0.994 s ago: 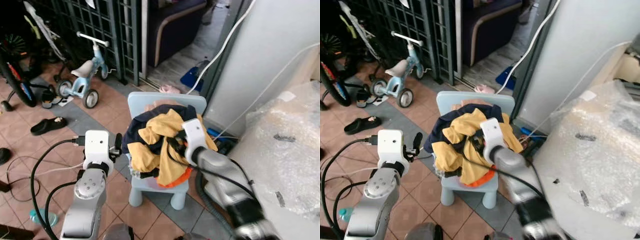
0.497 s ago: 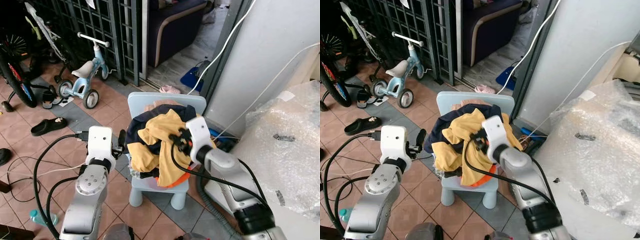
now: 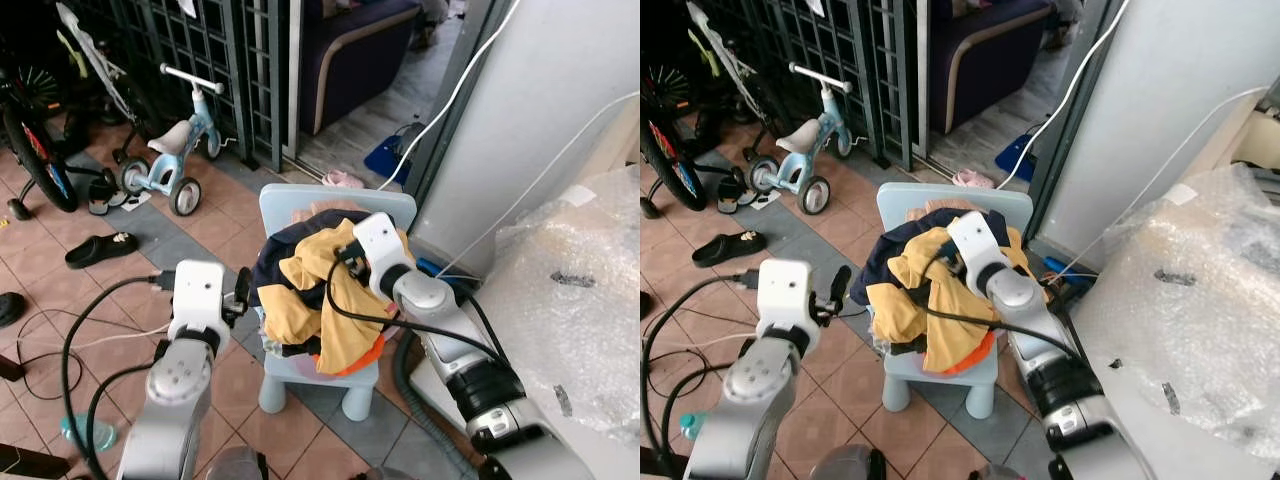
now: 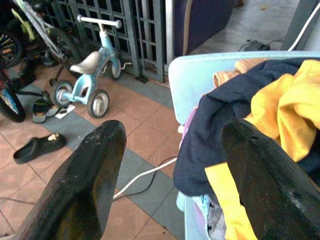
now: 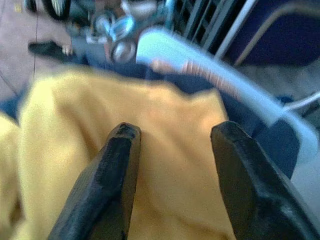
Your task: Clothes washing
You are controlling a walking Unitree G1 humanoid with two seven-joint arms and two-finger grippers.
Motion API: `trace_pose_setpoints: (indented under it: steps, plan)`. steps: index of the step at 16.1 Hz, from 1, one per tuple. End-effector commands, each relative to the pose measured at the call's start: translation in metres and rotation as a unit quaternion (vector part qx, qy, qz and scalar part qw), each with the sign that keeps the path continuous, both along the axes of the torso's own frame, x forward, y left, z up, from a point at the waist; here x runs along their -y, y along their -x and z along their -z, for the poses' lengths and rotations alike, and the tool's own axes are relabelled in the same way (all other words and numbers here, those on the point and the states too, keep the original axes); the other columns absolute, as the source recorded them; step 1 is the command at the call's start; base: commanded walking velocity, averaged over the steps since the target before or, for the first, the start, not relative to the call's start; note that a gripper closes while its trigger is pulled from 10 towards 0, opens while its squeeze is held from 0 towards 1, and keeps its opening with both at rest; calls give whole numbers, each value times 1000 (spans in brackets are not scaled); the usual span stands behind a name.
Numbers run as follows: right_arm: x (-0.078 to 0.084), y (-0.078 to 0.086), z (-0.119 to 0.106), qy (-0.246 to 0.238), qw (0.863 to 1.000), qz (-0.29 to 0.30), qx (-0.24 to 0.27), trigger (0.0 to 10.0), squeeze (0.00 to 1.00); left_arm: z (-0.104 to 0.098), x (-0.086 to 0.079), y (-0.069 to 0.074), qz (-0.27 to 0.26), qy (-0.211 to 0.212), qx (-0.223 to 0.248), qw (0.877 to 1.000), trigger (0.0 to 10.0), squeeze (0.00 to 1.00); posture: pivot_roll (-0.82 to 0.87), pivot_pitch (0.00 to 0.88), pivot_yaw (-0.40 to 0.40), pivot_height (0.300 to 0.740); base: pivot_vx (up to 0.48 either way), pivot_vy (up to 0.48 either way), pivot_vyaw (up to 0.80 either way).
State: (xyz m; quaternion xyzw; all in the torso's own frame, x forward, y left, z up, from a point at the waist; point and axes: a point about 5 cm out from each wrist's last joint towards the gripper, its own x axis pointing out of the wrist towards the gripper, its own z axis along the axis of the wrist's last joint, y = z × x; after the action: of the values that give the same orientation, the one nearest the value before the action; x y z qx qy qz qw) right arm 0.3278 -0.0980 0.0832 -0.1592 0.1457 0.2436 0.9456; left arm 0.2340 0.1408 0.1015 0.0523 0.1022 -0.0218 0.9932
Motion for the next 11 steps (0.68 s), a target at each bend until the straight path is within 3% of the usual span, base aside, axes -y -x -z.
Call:
trace_pose_setpoints:
  steps: [1, 2, 3, 11]
  plan:
    - [4, -2, 5, 16, 1000, 0, -17, 10000, 1000, -4, 0, 0, -2, -5, 4, 1000, 10000, 0, 91, 25, -66, 740, 0, 0, 0]
    - [10, 1, 16, 30, 999, 1, -37, 2980, 0, -3, -1, 1, -4, -4, 2, 1000, 10000, 0, 82, 25, -66, 740, 0, 0, 0]
    - [14, 3, 20, 25, 998, 8, -49, 0, 0, -3, 0, 0, -5, -3, 1, 1000, 10000, 0, 81, 26, -66, 740, 0, 0, 0]
    - [18, 2, 24, -13, 997, 38, -59, 0, 0, -4, 1, -4, -5, 1, 3, 1000, 10000, 0, 70, 21, -64, 740, 0, 0, 0]
